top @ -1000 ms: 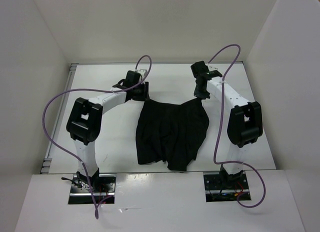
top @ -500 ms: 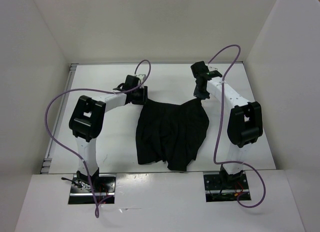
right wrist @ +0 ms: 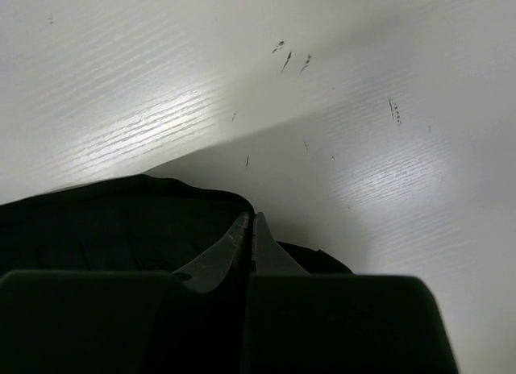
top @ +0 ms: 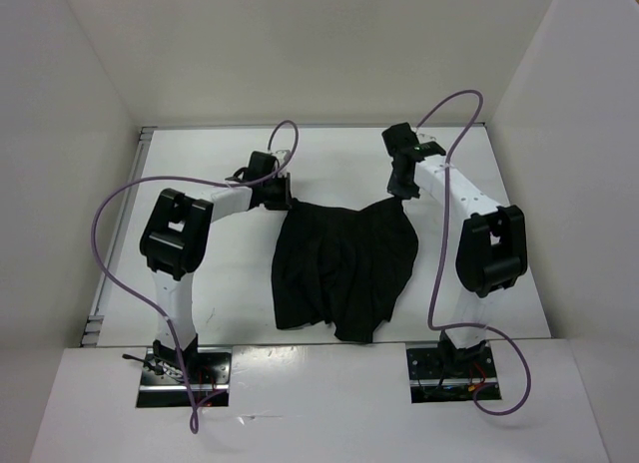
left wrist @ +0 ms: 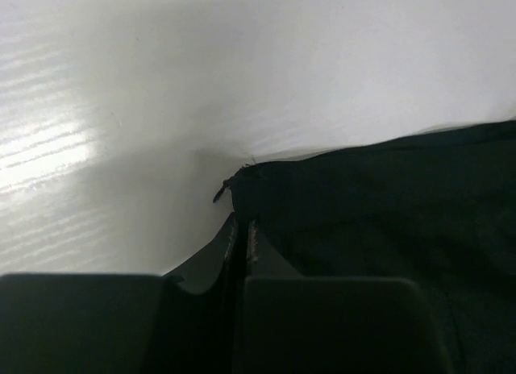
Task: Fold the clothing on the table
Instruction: Flatten the skirt out, then fold the skirt
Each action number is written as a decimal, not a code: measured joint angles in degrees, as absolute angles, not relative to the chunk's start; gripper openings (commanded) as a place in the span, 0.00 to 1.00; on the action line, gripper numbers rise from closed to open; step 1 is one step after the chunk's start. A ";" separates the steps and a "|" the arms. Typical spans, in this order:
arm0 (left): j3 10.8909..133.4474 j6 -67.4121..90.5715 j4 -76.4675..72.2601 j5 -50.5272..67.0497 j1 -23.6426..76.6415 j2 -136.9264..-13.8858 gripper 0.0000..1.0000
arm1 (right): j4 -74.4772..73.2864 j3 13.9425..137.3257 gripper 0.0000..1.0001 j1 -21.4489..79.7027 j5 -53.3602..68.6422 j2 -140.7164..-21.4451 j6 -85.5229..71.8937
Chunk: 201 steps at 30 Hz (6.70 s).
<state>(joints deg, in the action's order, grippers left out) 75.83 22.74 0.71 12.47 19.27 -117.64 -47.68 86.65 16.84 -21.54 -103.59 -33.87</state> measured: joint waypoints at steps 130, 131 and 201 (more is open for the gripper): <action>77.17 25.61 15.31 4.86 16.56 -114.96 0.03 | -42.09 59.29 0.00 14.11 -3.60 -98.80 -54.98; 76.90 25.78 14.92 5.13 16.56 -114.96 0.03 | -42.09 59.29 0.00 14.09 -3.73 -98.80 -55.02; 83.09 33.36 10.55 16.58 29.95 -121.71 0.00 | -40.99 59.46 0.76 -2.57 -3.46 -91.53 -47.70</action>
